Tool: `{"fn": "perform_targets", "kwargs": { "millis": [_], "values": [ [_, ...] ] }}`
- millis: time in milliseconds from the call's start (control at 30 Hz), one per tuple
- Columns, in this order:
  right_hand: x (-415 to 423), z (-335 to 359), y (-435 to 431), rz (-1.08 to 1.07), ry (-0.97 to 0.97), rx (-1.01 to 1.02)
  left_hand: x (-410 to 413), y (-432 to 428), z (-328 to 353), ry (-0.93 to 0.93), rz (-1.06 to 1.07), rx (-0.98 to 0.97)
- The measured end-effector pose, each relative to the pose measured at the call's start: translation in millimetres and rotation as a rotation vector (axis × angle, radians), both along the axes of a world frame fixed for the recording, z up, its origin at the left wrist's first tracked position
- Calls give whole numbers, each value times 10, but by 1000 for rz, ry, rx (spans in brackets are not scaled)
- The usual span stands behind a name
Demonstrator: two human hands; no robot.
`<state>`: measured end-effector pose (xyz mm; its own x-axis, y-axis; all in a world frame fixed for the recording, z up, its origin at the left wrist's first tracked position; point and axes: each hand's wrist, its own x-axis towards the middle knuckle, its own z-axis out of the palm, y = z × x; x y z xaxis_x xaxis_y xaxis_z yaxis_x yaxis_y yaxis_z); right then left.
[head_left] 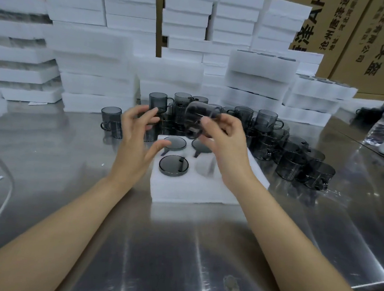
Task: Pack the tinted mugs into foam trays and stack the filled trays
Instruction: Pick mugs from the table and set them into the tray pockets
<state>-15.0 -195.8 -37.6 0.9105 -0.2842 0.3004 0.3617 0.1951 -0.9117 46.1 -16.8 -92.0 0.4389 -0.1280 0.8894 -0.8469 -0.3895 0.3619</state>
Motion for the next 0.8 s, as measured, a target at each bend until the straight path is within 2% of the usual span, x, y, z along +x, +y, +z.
{"fn": "perform_targets", "kwargs": {
  "millis": [67,100,233,400,533,667,733,800],
  "values": [
    [21,46,-111,126,58,217,41,24,-19,69,38,-39],
    [29,61,-152,171,80,261,56,31,-23,100,52,-66],
    [33,90,-220,250,160,357,84,44,-37,182,75,-103],
    [19,146,-282,386,121,512,96,20,-85,188,53,-55],
    [0,177,-307,484,133,552,117,13,-112,211,47,-25],
    [48,146,-335,449,122,521,99,13,-110,236,28,-23],
    [78,125,-344,397,102,441,90,12,-102,244,33,-18],
    [78,121,-353,369,100,277,83,9,-97,252,41,-12]
  ]
}}
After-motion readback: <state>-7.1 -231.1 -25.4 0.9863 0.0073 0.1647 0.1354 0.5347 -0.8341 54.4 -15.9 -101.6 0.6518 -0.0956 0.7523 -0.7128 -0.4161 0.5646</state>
